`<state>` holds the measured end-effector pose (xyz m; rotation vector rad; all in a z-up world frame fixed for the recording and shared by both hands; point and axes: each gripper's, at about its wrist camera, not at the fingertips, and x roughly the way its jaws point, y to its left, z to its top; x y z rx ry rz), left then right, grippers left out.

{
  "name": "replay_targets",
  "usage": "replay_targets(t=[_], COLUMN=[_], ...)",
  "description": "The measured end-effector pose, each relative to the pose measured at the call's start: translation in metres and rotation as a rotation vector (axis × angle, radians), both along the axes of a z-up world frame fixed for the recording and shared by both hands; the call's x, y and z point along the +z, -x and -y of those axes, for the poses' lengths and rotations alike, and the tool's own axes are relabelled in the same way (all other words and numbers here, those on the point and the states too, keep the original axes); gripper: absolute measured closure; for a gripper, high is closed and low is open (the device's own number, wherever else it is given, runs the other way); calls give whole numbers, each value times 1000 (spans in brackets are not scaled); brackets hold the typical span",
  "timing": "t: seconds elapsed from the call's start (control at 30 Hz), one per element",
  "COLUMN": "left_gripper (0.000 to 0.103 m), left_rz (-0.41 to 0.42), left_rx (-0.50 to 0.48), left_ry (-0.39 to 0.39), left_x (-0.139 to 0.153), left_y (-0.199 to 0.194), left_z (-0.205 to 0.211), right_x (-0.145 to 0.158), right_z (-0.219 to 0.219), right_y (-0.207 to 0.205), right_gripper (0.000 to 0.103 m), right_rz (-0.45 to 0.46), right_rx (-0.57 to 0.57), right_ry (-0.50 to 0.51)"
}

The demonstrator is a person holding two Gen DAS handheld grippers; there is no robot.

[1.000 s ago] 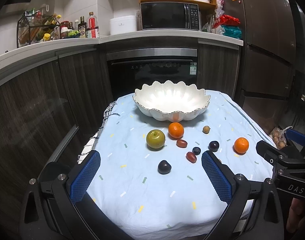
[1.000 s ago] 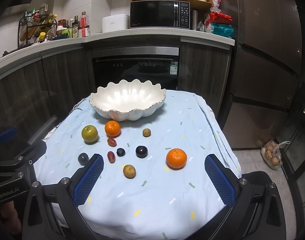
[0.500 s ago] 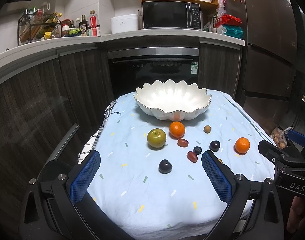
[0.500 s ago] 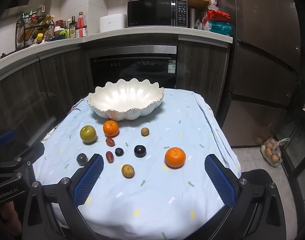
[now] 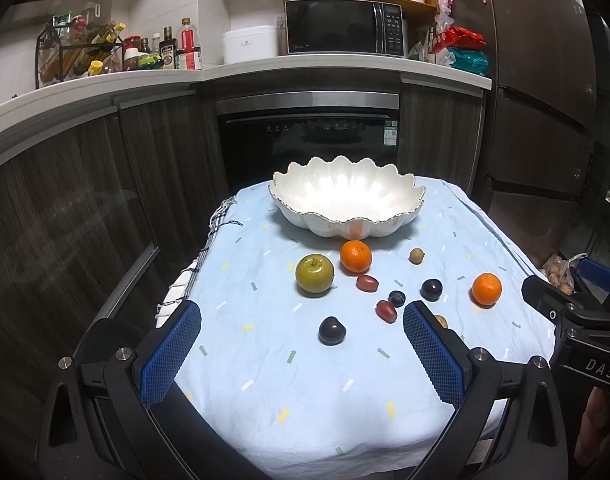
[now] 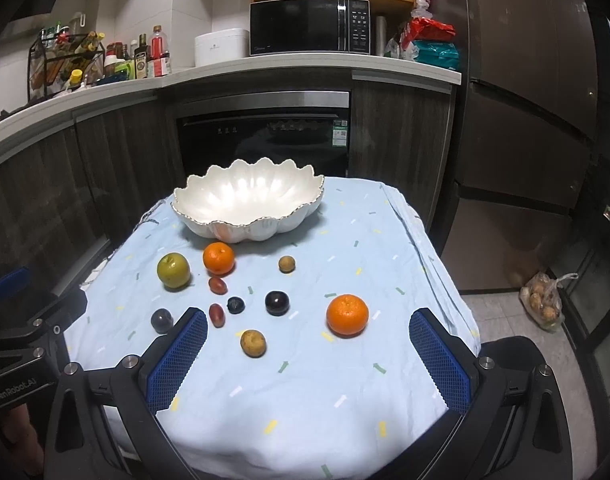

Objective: Organize fruits

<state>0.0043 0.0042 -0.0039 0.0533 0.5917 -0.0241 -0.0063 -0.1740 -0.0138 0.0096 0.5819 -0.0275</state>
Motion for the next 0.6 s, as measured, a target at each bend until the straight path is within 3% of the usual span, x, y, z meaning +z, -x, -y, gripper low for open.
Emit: replay_targets(t=[0.6], left_gripper=[0], left_rz=[-19], left_rx=[-6], left_ry=[10], left_x=[-3], left_y=[-2], left_z=[0], right_x=[0], right_z=[-2], right_y=[0], right_gripper=[0], right_rz=[-7], right_rx=[-5], right_ry=[-5])
